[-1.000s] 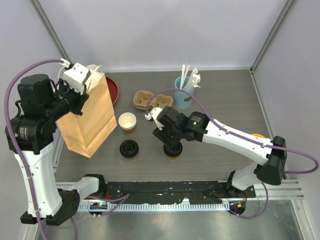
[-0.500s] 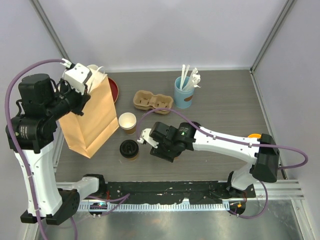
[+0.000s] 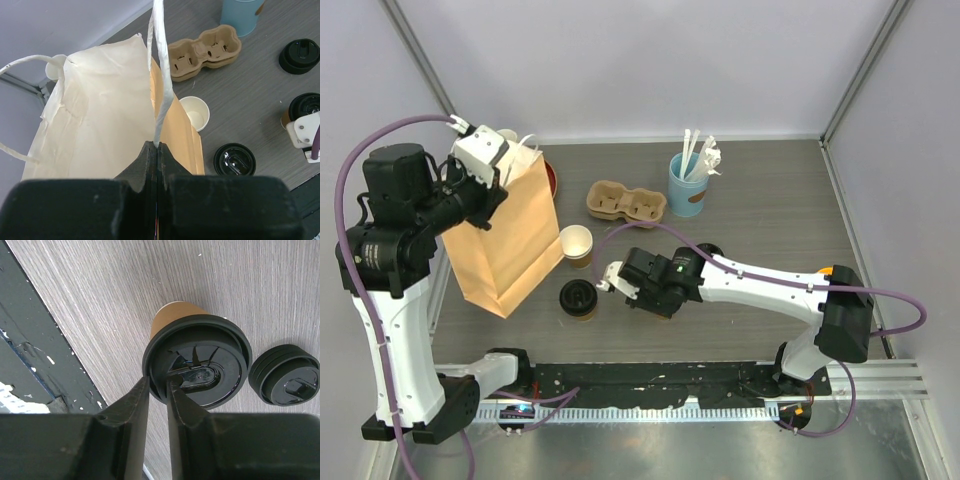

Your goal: Pack the takeout coffee

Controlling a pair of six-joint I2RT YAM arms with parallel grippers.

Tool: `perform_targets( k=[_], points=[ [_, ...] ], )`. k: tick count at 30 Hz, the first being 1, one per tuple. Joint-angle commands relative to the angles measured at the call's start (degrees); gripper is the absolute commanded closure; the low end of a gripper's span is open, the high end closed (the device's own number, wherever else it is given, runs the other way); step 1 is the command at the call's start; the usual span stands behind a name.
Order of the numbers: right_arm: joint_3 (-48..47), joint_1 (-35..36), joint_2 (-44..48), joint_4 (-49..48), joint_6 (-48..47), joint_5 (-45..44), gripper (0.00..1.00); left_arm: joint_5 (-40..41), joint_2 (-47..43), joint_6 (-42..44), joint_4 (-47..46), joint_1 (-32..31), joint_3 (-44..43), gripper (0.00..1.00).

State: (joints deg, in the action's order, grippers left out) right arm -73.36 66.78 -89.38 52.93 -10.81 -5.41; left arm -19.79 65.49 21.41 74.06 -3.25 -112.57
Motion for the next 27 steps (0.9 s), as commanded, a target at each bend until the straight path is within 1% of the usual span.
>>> perform_targets(
  k=[1,7,10,11,12,15,21,23,27],
  points=[
    [-0.03,-0.87,1.23,-0.37,0.0,-0.22,0.77,-2.09,-0.28,0.12,-0.94,0.26,-0.1,1.0],
    [0.32,-3.06,2.11,-0.54,0.09,0.49,0.82,-9.2,-0.37,0.21,0.03,0.26,-0.28,1.0],
    [0.41,-4.38,2.55,-0.63,0.44,0.84,0.83,-13.42,-0.54,-1.02,0.2,0.26,-0.01,1.0],
    [0.33,-4.73,2.64,-0.63,0.61,0.84,0.83,-15.26,-0.8,-1.11,0.38,0.26,0.25,1.0],
    [0.33,-5.26,2.64,-0.72,0.7,0.93,0.84,-18.84,-0.89,-1.11,0.64,0.26,0.25,1.0],
    [0.41,-7.37,2.81,-0.63,1.23,1.36,0.87,-23.61,-1.25,-1.11,0.91,0.26,-0.45,1.0],
    [0.68,-12.37,3.69,-1.86,2.63,4.35,0.89,-22.05,-1.25,-0.49,0.47,0.26,-1.07,1.0],
    [0.68,-14.74,3.34,-2.04,2.99,6.71,0.89,-21.26,-1.42,-0.14,0.38,0.26,-0.63,1.0],
    [0.24,-18.09,2.02,-2.21,3.25,8.31,0.9,-20.64,-1.77,0.04,0.47,0.26,-0.63,1.0]
  ],
)
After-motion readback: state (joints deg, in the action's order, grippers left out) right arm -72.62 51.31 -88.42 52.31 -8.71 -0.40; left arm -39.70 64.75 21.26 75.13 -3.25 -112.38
